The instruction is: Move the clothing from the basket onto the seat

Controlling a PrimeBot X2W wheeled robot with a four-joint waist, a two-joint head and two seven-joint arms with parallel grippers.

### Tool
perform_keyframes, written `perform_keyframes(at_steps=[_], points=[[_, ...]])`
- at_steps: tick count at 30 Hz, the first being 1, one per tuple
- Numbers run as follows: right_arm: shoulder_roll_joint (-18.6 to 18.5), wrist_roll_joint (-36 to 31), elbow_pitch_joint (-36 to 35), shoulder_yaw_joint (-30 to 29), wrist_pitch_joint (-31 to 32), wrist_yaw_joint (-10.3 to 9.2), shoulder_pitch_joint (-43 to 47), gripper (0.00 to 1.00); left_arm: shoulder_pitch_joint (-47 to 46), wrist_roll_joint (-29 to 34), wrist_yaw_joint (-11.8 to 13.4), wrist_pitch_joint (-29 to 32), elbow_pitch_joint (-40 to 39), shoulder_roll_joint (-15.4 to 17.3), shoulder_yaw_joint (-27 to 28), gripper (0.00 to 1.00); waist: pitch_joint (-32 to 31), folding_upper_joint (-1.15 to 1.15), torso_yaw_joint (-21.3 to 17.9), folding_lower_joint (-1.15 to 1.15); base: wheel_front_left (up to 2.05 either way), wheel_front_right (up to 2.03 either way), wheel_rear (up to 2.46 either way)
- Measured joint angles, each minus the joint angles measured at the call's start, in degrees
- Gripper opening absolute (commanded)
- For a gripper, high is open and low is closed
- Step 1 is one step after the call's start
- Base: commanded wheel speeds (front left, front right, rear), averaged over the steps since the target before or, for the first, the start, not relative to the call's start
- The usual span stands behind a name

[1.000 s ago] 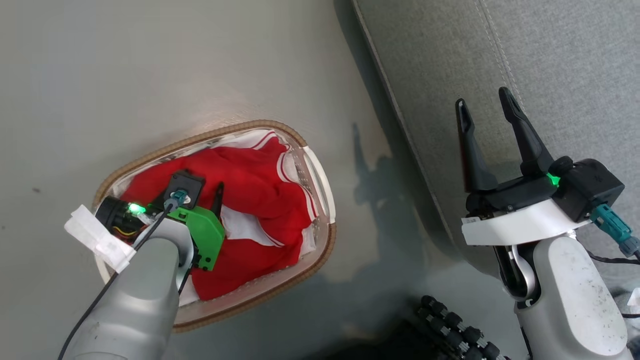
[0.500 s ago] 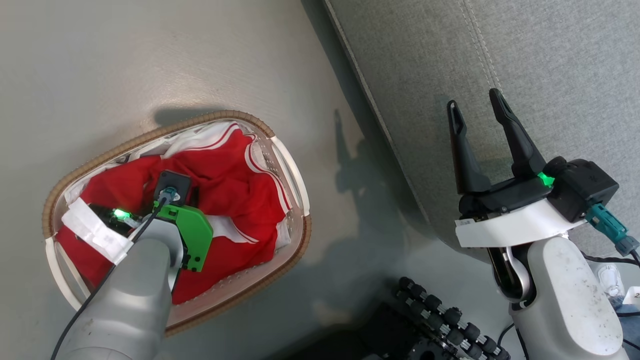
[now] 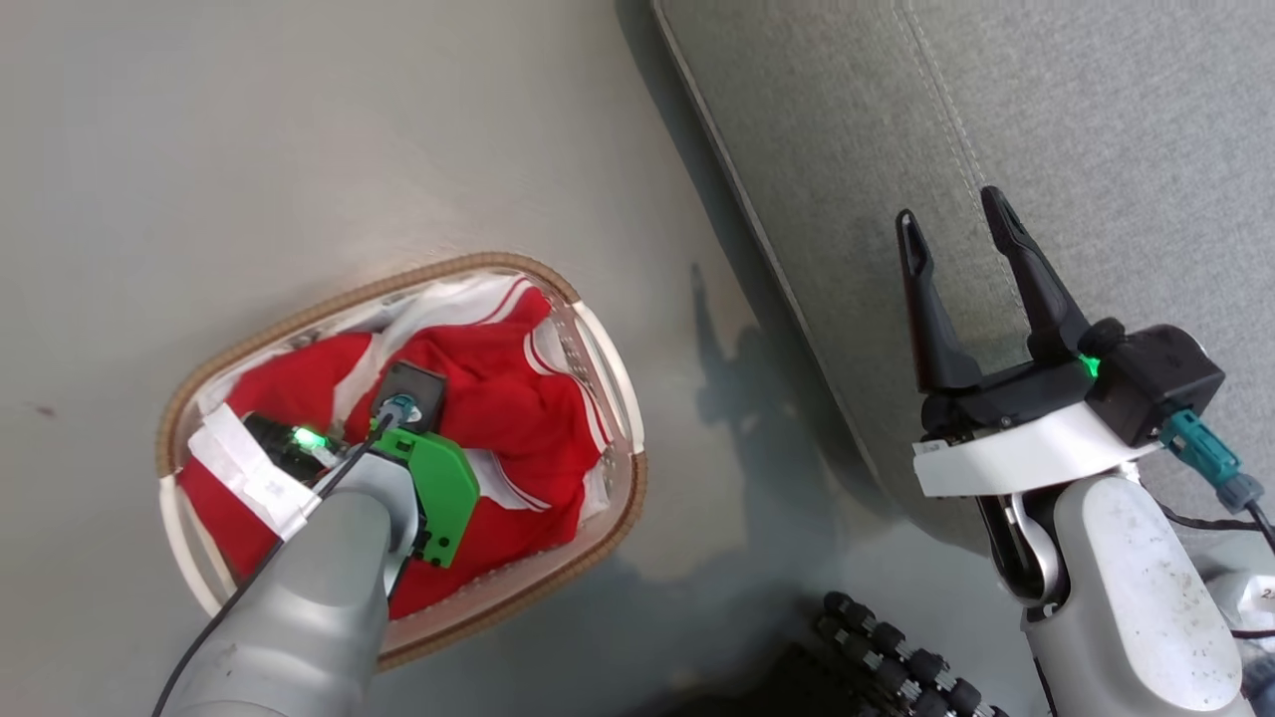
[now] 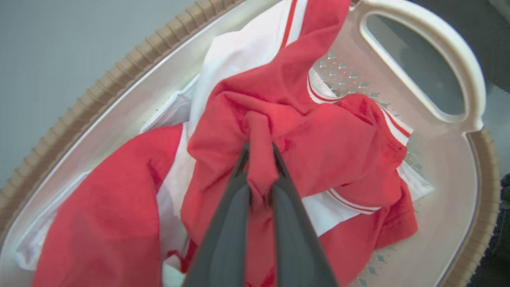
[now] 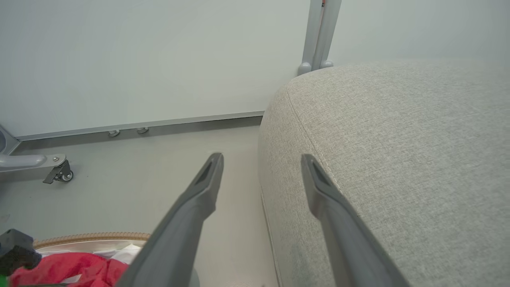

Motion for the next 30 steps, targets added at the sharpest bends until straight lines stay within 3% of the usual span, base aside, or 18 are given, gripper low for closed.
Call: perform_keyframes(at_steps=[6, 12, 20, 25, 30], points=[[0.02, -3.10, 1.01, -2.16, 0.00, 0.00, 2.11, 1.00, 1.64, -1.26, -0.45, -2.80, -3.69, -0.40, -3.35, 0.00, -4.82, 0.00, 2.22, 0.00, 0.00, 0.00, 0.00], [0.04, -6.57, 2.08, -4.19, 0.00, 0.00, 5.58, 1.00, 6.21, -8.46, -0.54, -3.64, -13.66, -0.52, -13.43, 0.00, -11.24, 0.00, 5.08, 0.00, 0.00, 0.00, 0.00], [0.05, -9.73, 3.02, -5.90, 0.00, 0.00, 10.94, 1.00, 6.07, -13.80, -0.55, -4.05, -20.31, -0.34, -23.62, 0.00, -21.26, 0.00, 9.39, 0.00, 0.00, 0.00, 0.00], [0.04, -10.88, 3.45, -6.26, 0.00, 0.00, 14.80, 1.00, 2.25, -17.24, -0.66, -4.24, -26.70, 2.54, -29.14, 0.00, -28.80, 0.00, 12.50, 0.00, 0.00, 0.00, 0.00], [0.03, -11.25, 3.64, -6.26, 0.00, 0.00, 17.00, 1.00, -2.79, -19.09, -0.69, -4.24, -32.28, 4.79, -31.07, 0.00, -34.34, 0.00, 14.95, -0.01, 0.00, 0.00, 0.00]])
